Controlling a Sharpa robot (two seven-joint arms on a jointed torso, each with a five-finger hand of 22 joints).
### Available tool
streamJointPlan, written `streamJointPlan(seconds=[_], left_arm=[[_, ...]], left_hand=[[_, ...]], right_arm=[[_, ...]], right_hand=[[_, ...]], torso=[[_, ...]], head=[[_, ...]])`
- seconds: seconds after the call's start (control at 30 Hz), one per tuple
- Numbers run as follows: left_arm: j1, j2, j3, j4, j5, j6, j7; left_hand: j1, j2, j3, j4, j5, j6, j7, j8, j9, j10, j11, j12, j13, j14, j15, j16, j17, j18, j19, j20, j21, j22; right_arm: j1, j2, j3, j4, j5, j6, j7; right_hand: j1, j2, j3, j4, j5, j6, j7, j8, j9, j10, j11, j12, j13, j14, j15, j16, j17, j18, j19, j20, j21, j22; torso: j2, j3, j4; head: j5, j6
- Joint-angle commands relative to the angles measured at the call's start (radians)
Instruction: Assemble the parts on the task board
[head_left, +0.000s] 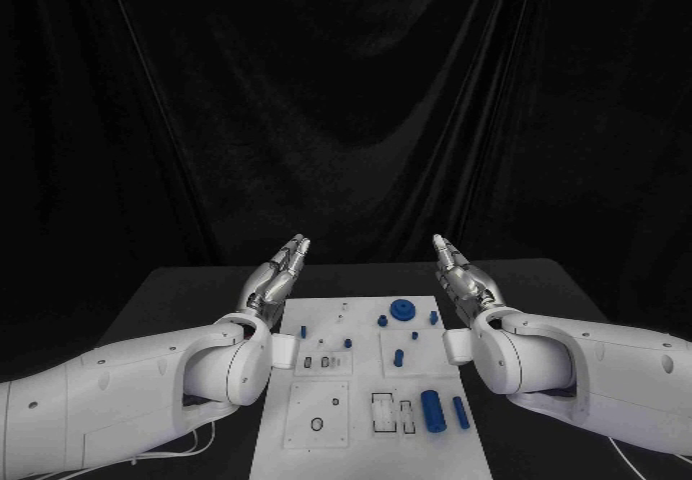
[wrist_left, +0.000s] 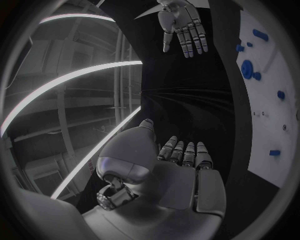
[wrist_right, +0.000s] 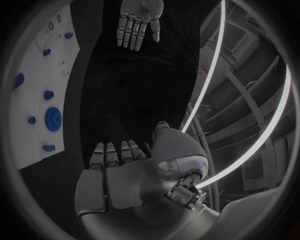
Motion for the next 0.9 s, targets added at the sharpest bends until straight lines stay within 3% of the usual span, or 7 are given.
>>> streamJointPlan(seconds=[0.03,0.23,0.37,0.57,0.67,0.77,0.9], left_arm=[[0.017,-0.004,-0.017,0.01,0.097,0.187,0.13],[0.033,-0.01,-0.043,0.017,0.126,0.246,0.163],[0.034,0.005,-0.045,-0.026,0.152,0.245,0.137],[0.034,0.009,-0.045,-0.036,0.152,0.227,0.125],[0.034,0.009,-0.045,-0.039,0.152,0.218,0.124],[0.034,0.009,-0.045,-0.042,0.152,0.209,0.127],[0.034,0.01,-0.045,-0.047,0.152,0.186,0.134]], left_hand=[[0.048,0.01,-0.005,0.017,0.017,0.008,-0.009,0.006,0.002,0.002,-0.012,0.007,0.003,0.0,-0.078,-0.004,-0.001,0.018,0.001,-0.038,-0.006,-0.002],[0.048,0.007,-0.012,0.018,0.015,-0.047,-0.061,0.0,-0.005,-0.012,-0.054,-0.001,-0.003,0.0,-0.099,-0.004,-0.001,0.033,0.001,-0.043,-0.006,-0.002],[0.044,0.004,-0.023,0.017,0.012,-0.082,-0.086,-0.005,-0.009,-0.016,-0.078,-0.006,-0.007,0.0,-0.115,-0.004,-0.001,0.056,0.001,-0.035,-0.006,-0.002],[0.035,-0.003,-0.044,0.017,-0.006,-0.138,-0.131,-0.014,-0.019,-0.016,-0.125,-0.006,-0.007,0.0,-0.109,-0.004,-0.001,0.054,0.001,-0.034,-0.006,-0.002],[0.02,-0.045,-0.083,0.016,-0.167,-0.144,-0.135,-0.015,-0.02,-0.016,-0.131,-0.006,-0.007,0.0,-0.125,-0.004,-0.001,0.045,0.001,-0.06,-0.006,-0.002],[0.004,-0.068,-0.105,0.016,-0.249,-0.141,-0.129,-0.014,-0.019,-0.016,-0.129,-0.006,-0.007,0.0,-0.141,-0.004,-0.001,0.03,0.001,-0.091,-0.006,-0.002],[0.012,-0.08,-0.106,0.014,-0.247,-0.135,-0.122,-0.013,-0.018,-0.016,-0.125,-0.006,-0.007,0.0,-0.165,-0.004,-0.001,0.024,0.001,-0.12,-0.006,-0.002]], right_arm=[[0.009,-0.001,-0.006,0.004,0.082,0.064,-0.042],[0.009,-0.001,-0.006,0.004,0.082,0.064,-0.042],[0.009,-0.019,-0.006,-0.016,0.047,0.117,-0.036],[0.009,-0.024,-0.006,-0.014,0.025,0.125,-0.037],[0.009,-0.023,-0.006,-0.016,0.021,0.131,-0.041],[0.009,-0.023,-0.006,-0.019,0.019,0.14,-0.045],[0.009,-0.022,-0.006,-0.024,0.011,0.153,-0.053]], right_hand=[[0.042,0.004,-0.015,0.008,0.009,0.002,-0.001,-0.001,0.001,0.001,-0.002,-0.005,-0.001,0.0,-0.176,-0.004,-0.002,0.02,0.0,-0.064,-0.004,-0.001],[0.048,0.001,-0.015,0.007,0.008,0.002,0.006,-0.001,0.001,0.001,0.006,-0.005,-0.001,0.0,-0.167,-0.004,-0.002,0.02,0.0,-0.052,-0.004,-0.001],[0.049,0.001,-0.015,0.008,0.008,0.001,0.007,-0.001,0.001,0.001,0.007,-0.005,-0.001,0.0,-0.166,-0.004,-0.002,0.02,0.0,-0.05,-0.004,-0.001],[0.05,0.0,-0.015,0.008,0.007,0.0,0.008,-0.002,0.001,0.001,0.009,-0.005,-0.001,0.0,-0.163,-0.004,-0.002,0.02,0.0,-0.046,-0.004,-0.001],[0.051,-0.001,-0.016,0.009,0.0,0.0,0.013,-0.002,0.001,0.001,0.014,-0.005,-0.001,0.0,-0.158,-0.004,-0.002,0.02,0.0,-0.04,-0.004,-0.001],[0.052,-0.001,-0.016,0.009,-0.003,0.001,0.017,-0.001,0.001,0.001,0.018,-0.005,-0.001,0.0,-0.154,-0.004,-0.002,0.02,0.0,-0.036,-0.004,-0.001],[0.052,-0.003,-0.018,0.009,-0.008,0.003,0.024,-0.001,0.001,0.001,0.026,-0.005,-0.001,0.0,-0.147,-0.004,-0.002,0.02,0.0,-0.03,-0.004,-0.001]], torso=[[0.0,0.0001,-0.0002],[0.0,0.0001,-0.0002],[-0.005,0.0,-0.0046],[0.002,0.0008,0.0001],[-0.001,0.0001,-0.0005],[0.0,0.0007,0.0014],[0.0,0.0004,0.0018]], head=[[0.0,0.0],[0.0,0.0],[0.017,-0.016],[0.013,-0.01],[0.014,-0.014],[0.018,-0.018],[0.019,-0.025]])
